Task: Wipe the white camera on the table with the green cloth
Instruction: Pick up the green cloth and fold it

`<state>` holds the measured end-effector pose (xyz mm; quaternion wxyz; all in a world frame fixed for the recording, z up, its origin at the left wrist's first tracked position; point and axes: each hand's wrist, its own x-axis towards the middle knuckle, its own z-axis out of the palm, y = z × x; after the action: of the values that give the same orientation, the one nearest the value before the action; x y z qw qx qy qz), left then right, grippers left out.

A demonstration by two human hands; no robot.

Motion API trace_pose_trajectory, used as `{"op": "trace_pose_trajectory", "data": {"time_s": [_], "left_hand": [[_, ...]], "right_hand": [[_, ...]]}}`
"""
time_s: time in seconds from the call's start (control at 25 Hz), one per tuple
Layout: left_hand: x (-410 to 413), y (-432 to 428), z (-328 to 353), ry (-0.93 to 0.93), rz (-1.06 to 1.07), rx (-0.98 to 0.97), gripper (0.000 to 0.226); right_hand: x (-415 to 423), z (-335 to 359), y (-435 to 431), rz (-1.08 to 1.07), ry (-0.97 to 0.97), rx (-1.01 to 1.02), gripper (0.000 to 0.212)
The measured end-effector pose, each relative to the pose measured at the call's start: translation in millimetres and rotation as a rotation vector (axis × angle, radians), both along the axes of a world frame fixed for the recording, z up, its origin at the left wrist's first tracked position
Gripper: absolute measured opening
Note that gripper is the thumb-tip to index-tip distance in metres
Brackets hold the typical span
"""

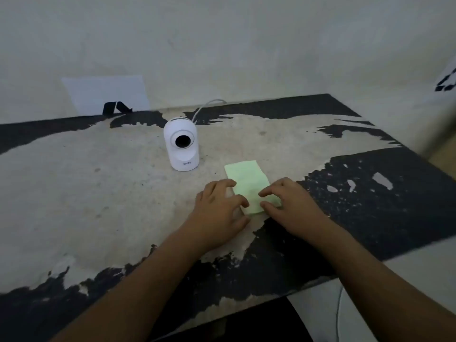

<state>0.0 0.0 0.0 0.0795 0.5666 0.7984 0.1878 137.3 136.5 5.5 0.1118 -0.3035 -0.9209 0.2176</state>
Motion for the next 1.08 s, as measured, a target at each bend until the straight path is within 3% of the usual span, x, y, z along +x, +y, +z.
{"op": "trace_pose_trajectory", "data": {"time_s": [0.08, 0.28, 0.44, 0.56, 0.64, 0.8, 0.92, 1.08], "left_hand": [[5, 4, 0, 0.091, 0.033, -0.037, 0.034], [6, 15, -6, 0.105, 0.069, 0.063, 0.024], [5, 15, 17, -0.125, 0.061, 0.248, 0.016], [2, 4, 50, -0.311, 0.045, 0.367, 0.013], [4, -9, 70, -0.435, 0.062, 0.426, 0.017], [13, -42, 91, -0.898, 0.066, 0.47, 0.038], [16, -66, 84, -0.924, 0.106, 0.354, 0.031], [17, -83, 77, -0.91, 0.261, 0.429, 0.015]], "right_hand": [[6, -1, -4, -0.035, 0.033, -0.009, 0.026], [15, -3, -10, -0.031, 0.039, -0.015, 0.033], [6, 6, -14, 0.045, -0.006, 0.019, 0.056], [-2, 24, -18, 0.048, 0.136, 0.022, 0.032], [-3, 43, -27, 0.019, 0.358, -0.222, 0.011], [-5, 74, -51, 0.077, 0.588, -0.722, 0.009], [-12, 79, -65, 0.078, 0.703, -0.995, 0.014], [-11, 68, -76, 0.183, 0.614, -1.145, 0.03]]}}
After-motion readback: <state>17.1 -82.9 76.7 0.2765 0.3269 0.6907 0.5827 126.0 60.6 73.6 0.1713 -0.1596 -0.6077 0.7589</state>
